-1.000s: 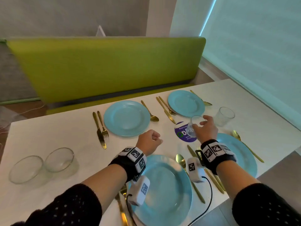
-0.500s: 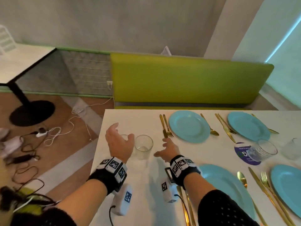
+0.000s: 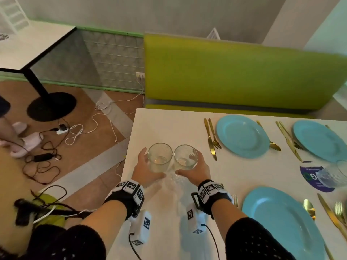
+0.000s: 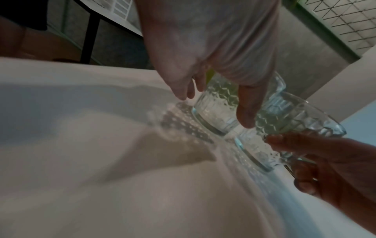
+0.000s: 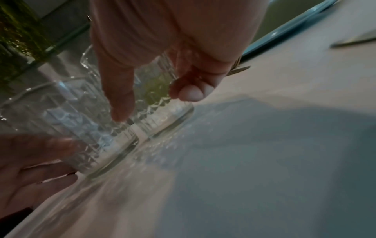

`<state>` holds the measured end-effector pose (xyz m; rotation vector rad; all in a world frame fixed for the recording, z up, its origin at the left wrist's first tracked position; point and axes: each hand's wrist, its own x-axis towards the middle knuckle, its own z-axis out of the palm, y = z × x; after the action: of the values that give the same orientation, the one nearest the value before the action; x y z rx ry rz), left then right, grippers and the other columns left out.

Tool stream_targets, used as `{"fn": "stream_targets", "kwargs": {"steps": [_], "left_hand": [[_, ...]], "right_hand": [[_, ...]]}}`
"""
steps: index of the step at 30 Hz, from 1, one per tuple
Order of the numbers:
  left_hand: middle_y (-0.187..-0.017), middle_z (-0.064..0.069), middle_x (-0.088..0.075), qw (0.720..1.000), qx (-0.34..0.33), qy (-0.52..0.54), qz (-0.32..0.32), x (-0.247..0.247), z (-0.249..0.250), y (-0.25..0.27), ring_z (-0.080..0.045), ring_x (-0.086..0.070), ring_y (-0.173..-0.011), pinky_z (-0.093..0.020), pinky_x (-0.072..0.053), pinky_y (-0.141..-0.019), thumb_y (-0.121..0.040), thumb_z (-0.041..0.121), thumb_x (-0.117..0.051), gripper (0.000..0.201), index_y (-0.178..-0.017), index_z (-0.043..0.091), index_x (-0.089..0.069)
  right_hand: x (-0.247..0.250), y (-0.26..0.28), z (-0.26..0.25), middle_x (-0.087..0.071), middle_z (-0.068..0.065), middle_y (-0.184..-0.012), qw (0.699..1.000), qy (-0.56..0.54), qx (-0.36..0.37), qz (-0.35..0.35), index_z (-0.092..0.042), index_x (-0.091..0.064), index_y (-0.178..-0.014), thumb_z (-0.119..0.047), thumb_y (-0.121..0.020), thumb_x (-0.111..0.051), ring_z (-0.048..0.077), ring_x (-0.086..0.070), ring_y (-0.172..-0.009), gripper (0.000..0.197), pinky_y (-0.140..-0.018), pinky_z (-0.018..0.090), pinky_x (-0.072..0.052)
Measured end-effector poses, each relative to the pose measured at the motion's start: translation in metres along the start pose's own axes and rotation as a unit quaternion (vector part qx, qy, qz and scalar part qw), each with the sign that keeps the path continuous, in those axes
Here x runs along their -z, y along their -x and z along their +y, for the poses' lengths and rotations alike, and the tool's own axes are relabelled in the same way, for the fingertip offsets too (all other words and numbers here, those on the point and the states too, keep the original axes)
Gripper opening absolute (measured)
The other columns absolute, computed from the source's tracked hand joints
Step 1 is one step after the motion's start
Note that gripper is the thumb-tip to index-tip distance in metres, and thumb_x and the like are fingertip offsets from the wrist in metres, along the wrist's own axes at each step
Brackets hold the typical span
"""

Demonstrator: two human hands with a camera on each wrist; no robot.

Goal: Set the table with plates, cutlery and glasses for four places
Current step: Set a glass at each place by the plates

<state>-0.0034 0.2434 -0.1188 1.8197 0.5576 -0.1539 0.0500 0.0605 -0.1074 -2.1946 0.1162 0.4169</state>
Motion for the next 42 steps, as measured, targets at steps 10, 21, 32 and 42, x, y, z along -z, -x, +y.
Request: {"fn": "stream_targets", "kwargs": {"steps": [10,21,32,42], "left_hand": [[-0.129,-0.004,-0.055,0.996,-0.036,-0.067,0.043,-0.021,0.008,-0.015,-0.025,-0.055,-0.117,-0.037,-0.048,-0.098,-0.060,0.018,-0.086,0.080,-0.131,0.018,-0.048],[-0.127,-0.006,-0.056,0.990,-0.111,-0.070,-0.048,-0.106,0.076,-0.011,-0.024,-0.056,-0.113,-0.026,-0.042,-0.089,-0.061,0.020,-0.088,0.078,-0.129,0.016,-0.049],[-0.129,-0.005,-0.059,0.980,-0.130,-0.104,-0.110,-0.198,0.113,-0.001,-0.023,-0.056,-0.117,-0.027,-0.045,-0.095,-0.060,0.020,-0.088,0.083,-0.132,0.017,-0.048],[-0.130,-0.004,-0.058,0.977,-0.129,-0.125,-0.115,-0.230,0.115,0.004,-0.022,-0.055,-0.119,-0.029,-0.045,-0.098,-0.058,0.021,-0.088,0.086,-0.134,0.015,-0.047]], "right_hand": [[0.018,-0.001,-0.005,-0.056,-0.001,-0.122,0.999,0.035,0.001,0.009,-0.019,-0.045,-0.129,-0.031,-0.063,-0.082,0.018,-0.054,-0.114,0.076,-0.092,0.025,-0.045],[0.166,0.005,0.048,-0.058,0.003,-0.127,0.982,0.007,-0.098,0.159,-0.018,-0.048,-0.129,-0.035,-0.064,-0.082,0.020,-0.053,-0.118,0.075,-0.099,0.028,-0.040],[0.253,0.001,0.132,-0.054,0.009,-0.131,0.945,-0.013,-0.202,0.255,-0.012,-0.045,-0.131,-0.028,-0.065,-0.082,0.026,-0.051,-0.122,0.077,-0.099,0.031,-0.040],[0.259,-0.004,0.155,-0.055,0.010,-0.131,0.941,-0.032,-0.212,0.263,-0.012,-0.045,-0.134,-0.029,-0.066,-0.083,0.027,-0.049,-0.124,0.080,-0.101,0.032,-0.039]]}}
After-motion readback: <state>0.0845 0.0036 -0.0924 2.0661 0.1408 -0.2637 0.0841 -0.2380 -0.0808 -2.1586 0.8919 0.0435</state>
